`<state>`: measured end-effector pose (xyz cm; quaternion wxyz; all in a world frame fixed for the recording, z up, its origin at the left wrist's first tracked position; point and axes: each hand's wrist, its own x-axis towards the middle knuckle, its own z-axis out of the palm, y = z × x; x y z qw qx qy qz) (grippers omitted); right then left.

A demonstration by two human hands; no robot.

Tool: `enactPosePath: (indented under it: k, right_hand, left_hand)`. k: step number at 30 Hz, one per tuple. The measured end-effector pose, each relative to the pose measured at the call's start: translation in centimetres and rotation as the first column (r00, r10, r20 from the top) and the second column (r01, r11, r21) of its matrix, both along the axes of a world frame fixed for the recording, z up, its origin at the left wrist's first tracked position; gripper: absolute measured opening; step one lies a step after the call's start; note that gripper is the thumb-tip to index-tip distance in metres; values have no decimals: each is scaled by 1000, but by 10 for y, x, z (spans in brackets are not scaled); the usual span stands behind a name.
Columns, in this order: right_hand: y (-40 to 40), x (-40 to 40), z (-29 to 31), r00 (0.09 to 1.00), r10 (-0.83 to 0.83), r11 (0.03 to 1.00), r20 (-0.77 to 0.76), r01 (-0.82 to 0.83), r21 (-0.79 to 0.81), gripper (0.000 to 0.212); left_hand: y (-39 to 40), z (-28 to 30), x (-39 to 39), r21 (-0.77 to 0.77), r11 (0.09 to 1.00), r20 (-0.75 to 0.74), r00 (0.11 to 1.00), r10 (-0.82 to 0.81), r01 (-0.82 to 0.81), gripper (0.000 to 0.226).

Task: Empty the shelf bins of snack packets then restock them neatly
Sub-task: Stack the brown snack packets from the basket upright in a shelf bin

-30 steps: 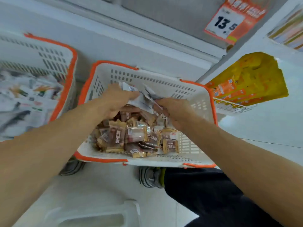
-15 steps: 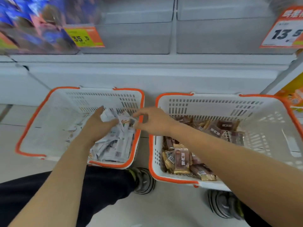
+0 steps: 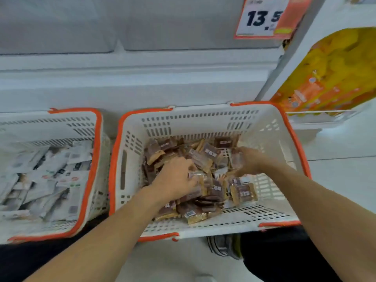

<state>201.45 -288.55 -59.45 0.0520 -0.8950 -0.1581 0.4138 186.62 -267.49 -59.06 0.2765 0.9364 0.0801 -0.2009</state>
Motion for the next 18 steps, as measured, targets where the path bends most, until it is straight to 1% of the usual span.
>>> enactPosePath:
  k: [1,3,5,7,8,10,12,14,16,18]
  right_hand:
    - [-6,-3,-14,999,-35,999,-30,35,7,100]
    - [-13,-8,-40,996,-73,997,-41,74,23,112]
    - [-21,-7,-62,986,-163,976,26,158,148,111]
    - [-27,-2,-76,966,-249,931,73,218,292,103]
    - [-30,1,-80,966,-250,925,67,218,312,101]
    - [-34,6,-88,976,-215,941,28,200,274,101]
    - [-40,6,-96,976,-217,959,9,211,188,106]
    - [-44,-1,-103,971,-236,959,-30,237,157,113]
    - [-47,-11,-107,957,-277,940,-82,287,184,115]
    - [-48,-17,-109,936,-340,913,-89,351,208,114]
  left_hand:
    - [-11,-11,10,23,999,-21,999,-41,41,38]
    - [-31,-32,26,36,991,-49,991,-127,129,52]
    - [-51,-52,39,33,969,-58,969,-242,244,64]
    - [-67,-69,52,13,952,-26,952,-306,306,61]
    - [-73,-78,58,9,950,-2,950,-311,311,58]
    - [-80,-95,73,26,952,-8,952,-305,305,58]
    - [-84,-109,84,36,952,-68,951,-303,305,69]
    - [-87,-120,91,51,953,-101,951,-293,299,75]
    - [-91,-128,95,60,957,-128,953,-276,285,71]
    - [-91,-132,100,77,958,-177,949,-260,276,54]
